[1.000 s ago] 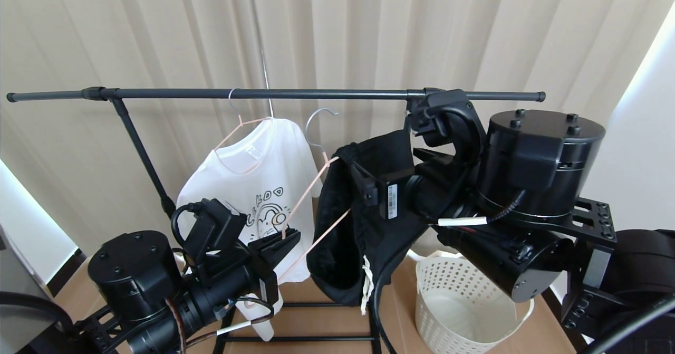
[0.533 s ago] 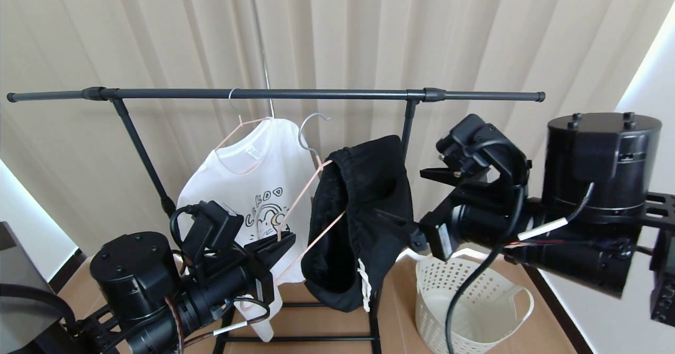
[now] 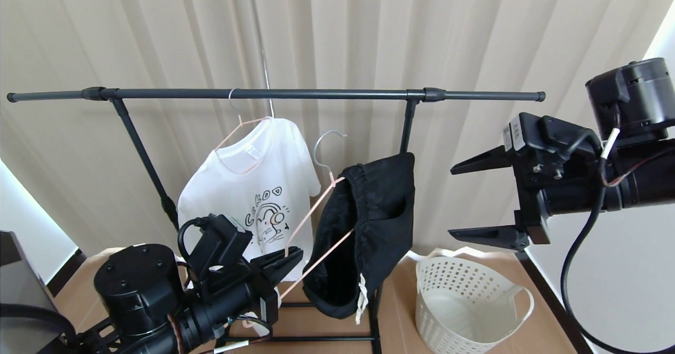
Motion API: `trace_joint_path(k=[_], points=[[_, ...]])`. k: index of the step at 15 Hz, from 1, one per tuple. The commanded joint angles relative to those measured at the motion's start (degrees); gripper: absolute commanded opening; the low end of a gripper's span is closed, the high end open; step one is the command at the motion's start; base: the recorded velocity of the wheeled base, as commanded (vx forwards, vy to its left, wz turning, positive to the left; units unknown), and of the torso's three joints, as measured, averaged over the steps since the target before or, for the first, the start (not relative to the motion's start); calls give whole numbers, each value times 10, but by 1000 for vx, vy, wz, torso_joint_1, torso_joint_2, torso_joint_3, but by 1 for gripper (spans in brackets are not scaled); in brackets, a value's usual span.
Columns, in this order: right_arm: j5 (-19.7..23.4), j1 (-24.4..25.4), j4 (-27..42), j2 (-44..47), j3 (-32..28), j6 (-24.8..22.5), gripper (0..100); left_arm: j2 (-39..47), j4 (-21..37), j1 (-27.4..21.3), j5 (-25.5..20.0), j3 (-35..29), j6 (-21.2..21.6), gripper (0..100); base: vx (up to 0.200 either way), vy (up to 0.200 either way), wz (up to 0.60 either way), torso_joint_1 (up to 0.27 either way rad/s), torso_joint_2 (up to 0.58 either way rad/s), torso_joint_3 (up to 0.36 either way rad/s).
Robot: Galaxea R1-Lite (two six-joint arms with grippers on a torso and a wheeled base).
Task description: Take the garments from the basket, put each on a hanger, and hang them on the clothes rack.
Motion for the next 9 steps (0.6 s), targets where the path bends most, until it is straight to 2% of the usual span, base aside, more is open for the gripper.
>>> trace_joint_path(k=[1,3,5,9], points=[[63,-36,155,87,-144,-105,100,0,-1,-16,0,8,0,0,0,0,0,0,0,0],[74,-26,242,112,-216,-125,100,0,-1,-31,0,19,1,0,0,0,0,0,0,0],[75,-7,285,140,-254,-133,100,0,-1,-43,0,23,1,0,0,0,0,0,0,0],[75,28,295,161,-263,-138,100,1,-1,-53,-20,37,17,0,0,0,0,0,0,0]])
